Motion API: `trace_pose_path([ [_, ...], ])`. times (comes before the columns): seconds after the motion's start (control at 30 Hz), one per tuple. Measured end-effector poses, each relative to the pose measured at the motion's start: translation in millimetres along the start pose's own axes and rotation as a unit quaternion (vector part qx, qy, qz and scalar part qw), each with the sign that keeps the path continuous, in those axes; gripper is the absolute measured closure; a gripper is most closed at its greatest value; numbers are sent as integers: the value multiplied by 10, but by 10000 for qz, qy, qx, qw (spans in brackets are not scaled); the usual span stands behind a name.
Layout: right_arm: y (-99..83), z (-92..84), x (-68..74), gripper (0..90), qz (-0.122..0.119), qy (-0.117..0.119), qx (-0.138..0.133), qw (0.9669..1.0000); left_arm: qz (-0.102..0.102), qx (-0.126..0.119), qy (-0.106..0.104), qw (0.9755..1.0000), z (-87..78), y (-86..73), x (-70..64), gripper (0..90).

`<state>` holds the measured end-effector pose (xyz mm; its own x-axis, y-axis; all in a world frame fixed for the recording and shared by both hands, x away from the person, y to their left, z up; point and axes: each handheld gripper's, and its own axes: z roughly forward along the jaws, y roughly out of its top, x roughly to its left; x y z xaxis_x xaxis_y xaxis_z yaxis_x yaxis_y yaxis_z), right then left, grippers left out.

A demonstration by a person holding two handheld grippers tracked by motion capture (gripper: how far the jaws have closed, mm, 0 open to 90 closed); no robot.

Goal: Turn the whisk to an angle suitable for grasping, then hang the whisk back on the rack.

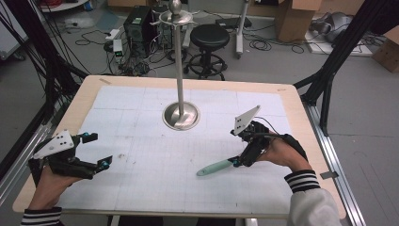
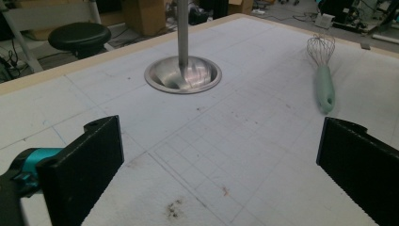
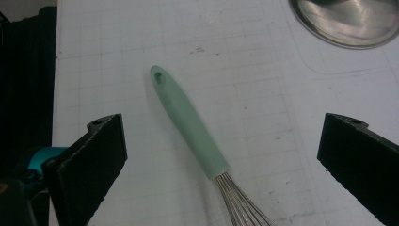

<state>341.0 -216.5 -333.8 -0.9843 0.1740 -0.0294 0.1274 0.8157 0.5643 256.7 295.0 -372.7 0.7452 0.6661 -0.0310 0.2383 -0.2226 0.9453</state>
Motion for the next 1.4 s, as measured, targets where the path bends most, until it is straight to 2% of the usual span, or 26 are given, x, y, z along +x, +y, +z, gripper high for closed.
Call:
trace_pose_path([
  [0.2,30,67,6,8,-86,47,163,9998,-1,1,15,10000,-11,-7,1,17],
  [0.27,61,93,12,8,-186,68,283,9994,6,4,8,10000,-10,-5,-4,17],
  [0.77,96,153,33,8,-267,183,392,9987,18,-7,-8,10000,7,2,-4,17],
  [1.03,114,252,50,8,-337,163,548,9978,11,-10,-9,10000,-9,-2,-8,17],
  [1.13,117,308,56,8,-386,190,628,9971,0,-17,3,10000,-15,-5,-7,17],
  [1.2,116,373,68,8,-382,191,814,9958,6,-16,1,10000,-21,-8,-2,17],
  [1.4,104,501,71,8,-488,242,1075,9927,-7,-23,4,10000,-32,-11,-2,17],
])
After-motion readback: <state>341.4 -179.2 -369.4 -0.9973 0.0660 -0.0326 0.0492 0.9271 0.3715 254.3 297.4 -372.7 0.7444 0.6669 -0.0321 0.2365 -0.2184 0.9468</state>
